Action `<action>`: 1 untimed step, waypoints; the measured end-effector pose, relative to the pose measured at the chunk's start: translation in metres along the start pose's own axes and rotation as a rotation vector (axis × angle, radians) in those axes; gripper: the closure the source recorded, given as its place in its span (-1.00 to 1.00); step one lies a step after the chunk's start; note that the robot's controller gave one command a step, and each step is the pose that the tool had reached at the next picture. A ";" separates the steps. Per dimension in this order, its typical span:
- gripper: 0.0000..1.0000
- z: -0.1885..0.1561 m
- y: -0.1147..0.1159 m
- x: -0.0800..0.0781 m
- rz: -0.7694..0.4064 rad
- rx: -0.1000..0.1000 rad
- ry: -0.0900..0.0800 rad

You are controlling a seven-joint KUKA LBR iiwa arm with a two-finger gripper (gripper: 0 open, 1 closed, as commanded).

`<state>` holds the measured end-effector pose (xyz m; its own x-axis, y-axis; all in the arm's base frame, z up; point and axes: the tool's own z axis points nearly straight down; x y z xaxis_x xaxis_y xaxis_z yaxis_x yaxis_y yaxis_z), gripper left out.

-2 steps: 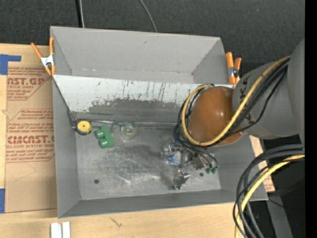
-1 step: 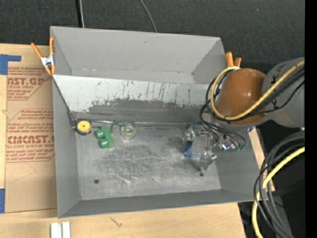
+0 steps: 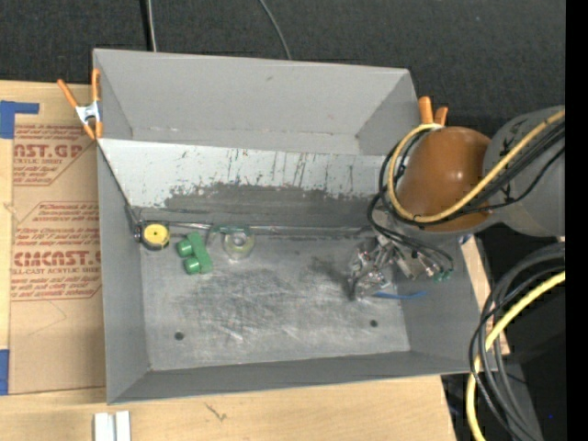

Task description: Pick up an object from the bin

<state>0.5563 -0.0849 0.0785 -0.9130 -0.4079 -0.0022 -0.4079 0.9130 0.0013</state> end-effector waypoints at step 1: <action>1.00 -0.201 -0.026 0.032 -0.184 0.008 -0.006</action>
Offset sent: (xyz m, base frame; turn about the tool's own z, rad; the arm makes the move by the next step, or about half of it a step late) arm -0.0203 -0.0367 0.1961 -0.1867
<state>0.5375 -0.1219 0.2793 -0.8228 -0.5683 -0.0075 -0.5682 0.8229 -0.0078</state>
